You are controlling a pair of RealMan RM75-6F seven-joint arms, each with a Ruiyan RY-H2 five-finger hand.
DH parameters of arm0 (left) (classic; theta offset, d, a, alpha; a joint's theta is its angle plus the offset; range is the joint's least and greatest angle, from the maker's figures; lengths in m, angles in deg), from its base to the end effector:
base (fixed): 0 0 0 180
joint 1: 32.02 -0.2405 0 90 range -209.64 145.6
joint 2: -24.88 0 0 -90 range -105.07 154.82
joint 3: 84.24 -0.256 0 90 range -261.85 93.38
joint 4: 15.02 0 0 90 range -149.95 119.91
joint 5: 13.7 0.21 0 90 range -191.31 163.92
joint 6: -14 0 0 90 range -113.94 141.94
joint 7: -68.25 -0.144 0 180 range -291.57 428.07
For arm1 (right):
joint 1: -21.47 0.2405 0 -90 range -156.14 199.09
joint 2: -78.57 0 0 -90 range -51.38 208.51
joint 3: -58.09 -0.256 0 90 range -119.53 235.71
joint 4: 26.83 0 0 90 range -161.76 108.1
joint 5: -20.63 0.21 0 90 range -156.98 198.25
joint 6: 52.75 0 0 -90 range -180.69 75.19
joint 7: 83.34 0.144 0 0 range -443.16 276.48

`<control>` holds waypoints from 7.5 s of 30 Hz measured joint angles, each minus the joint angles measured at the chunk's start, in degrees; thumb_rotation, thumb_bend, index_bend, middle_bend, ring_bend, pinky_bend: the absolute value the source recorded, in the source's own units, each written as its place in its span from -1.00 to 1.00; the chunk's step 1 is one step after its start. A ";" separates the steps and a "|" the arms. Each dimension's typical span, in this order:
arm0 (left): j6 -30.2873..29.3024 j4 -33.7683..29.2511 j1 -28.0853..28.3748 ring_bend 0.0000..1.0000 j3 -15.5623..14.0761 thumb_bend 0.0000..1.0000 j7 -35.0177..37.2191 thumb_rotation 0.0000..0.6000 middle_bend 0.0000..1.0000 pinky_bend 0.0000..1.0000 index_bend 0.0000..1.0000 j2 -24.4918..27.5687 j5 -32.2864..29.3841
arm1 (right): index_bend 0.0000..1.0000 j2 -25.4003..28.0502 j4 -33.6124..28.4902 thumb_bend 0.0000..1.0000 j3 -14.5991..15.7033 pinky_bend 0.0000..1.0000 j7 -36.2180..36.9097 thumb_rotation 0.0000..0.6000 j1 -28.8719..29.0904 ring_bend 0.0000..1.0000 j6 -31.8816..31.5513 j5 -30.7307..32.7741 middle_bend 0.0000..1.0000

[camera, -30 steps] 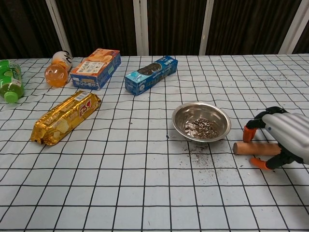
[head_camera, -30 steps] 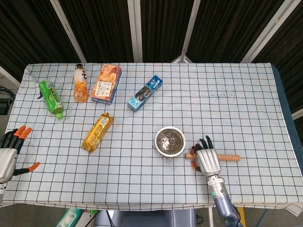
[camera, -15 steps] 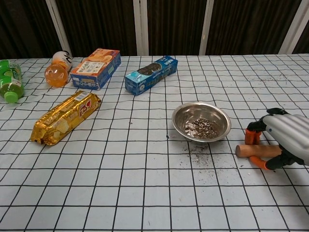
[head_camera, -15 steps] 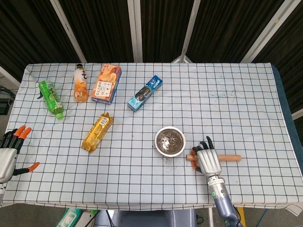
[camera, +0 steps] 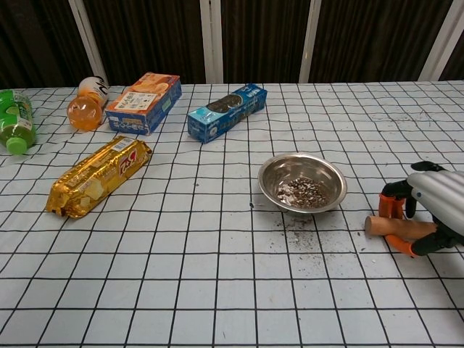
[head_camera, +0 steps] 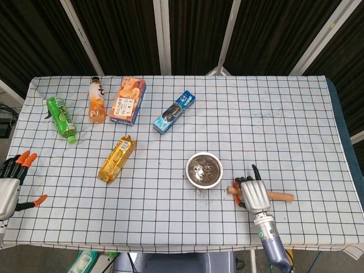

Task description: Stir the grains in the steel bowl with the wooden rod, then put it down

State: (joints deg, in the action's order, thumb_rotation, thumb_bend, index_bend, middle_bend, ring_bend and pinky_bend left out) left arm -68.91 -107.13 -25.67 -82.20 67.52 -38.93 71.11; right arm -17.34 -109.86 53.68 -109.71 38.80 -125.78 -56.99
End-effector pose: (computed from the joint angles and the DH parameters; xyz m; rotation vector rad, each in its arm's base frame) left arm -0.3135 0.1862 0.1555 -1.4166 -0.9166 -0.8682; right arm -0.2312 -0.2325 -0.0263 1.6266 -0.9225 0.8397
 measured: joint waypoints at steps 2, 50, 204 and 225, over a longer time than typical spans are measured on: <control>-0.05 -0.01 -0.01 -1.00 0.03 -0.96 -0.04 1.00 -1.00 -1.00 -1.00 -0.03 -0.01 | 0.48 0.30 -0.24 0.11 0.06 -1.00 0.26 1.00 -0.01 -0.03 -0.12 -0.30 0.22; -0.05 0.01 0.05 -1.00 0.26 -0.96 -0.11 1.00 -1.00 -1.00 -1.00 -0.19 -0.17 | 0.54 7.02 -14.88 0.17 -15.91 -1.00 41.27 1.00 1.61 0.06 -7.32 1.22 0.26; 1.42 -0.67 0.51 -1.00 0.58 -0.96 3.01 1.00 -1.00 -1.00 -1.00 0.64 -1.51 | 0.57 -13.57 1.90 0.18 -23.98 -1.00 50.41 1.00 11.86 0.06 -22.12 -8.41 0.28; 0.30 -0.99 -0.03 -1.00 0.36 -0.96 1.22 1.00 -1.00 -1.00 -1.00 0.12 -1.07 | 0.59 11.74 6.97 0.18 -8.76 -1.00 36.32 1.00 1.09 0.08 -13.07 -12.48 0.29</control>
State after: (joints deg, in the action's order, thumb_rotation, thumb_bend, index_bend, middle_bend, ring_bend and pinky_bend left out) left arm -68.61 -108.12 -25.70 -81.84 68.75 -38.81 70.04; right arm -5.60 -102.89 44.91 -73.39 39.89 -138.85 -69.47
